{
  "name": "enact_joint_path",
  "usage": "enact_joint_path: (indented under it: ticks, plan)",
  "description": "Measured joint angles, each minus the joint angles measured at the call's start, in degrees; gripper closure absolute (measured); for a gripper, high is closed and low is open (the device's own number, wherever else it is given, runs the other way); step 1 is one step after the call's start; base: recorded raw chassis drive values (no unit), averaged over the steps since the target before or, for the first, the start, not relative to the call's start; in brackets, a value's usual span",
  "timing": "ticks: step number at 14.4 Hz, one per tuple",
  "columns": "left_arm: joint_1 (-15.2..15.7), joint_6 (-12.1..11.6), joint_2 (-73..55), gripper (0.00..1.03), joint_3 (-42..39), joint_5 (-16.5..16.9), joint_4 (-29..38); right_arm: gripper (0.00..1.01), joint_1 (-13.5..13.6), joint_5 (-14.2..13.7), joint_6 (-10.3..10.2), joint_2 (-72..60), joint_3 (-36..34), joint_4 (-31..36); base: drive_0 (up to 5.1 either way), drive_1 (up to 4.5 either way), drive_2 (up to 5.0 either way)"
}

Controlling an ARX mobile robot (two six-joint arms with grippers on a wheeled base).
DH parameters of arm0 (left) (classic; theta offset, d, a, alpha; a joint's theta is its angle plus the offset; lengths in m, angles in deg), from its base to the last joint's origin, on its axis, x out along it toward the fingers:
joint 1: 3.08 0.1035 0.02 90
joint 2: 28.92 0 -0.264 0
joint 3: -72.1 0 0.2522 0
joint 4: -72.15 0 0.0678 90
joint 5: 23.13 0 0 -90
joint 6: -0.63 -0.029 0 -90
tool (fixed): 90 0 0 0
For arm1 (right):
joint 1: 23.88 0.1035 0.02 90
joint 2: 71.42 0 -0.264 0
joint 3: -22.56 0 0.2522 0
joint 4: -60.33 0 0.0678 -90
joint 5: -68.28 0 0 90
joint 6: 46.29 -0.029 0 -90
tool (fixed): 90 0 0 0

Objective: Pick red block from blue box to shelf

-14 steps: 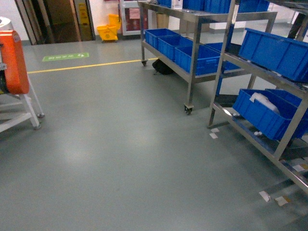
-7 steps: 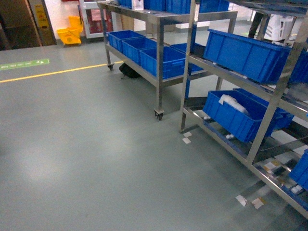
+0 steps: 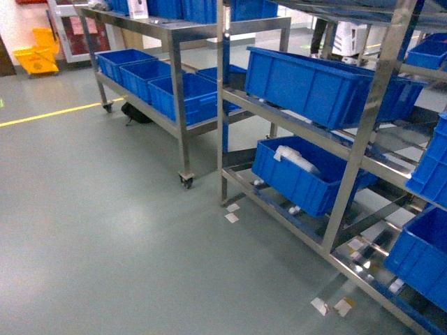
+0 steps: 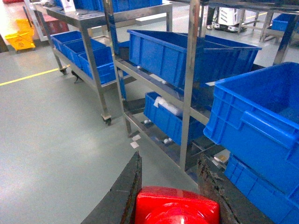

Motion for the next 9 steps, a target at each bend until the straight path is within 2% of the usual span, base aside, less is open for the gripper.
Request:
enact_joint_path:
  ticks: [6, 9]
  plan:
    - [0.0, 0.0, 0.0, 0.05, 0.0, 0.2, 0.2, 0.73, 0.0, 0.0, 0.0, 0.1, 0.0, 0.0, -1.6, 2.44, -5.6]
    - [0.0, 0.0, 0.0, 0.05, 0.0, 0.1, -0.2, 0.73, 0.0, 0.0, 0.0, -0.3, 0.0, 0.0, -1.7, -1.68, -1.7]
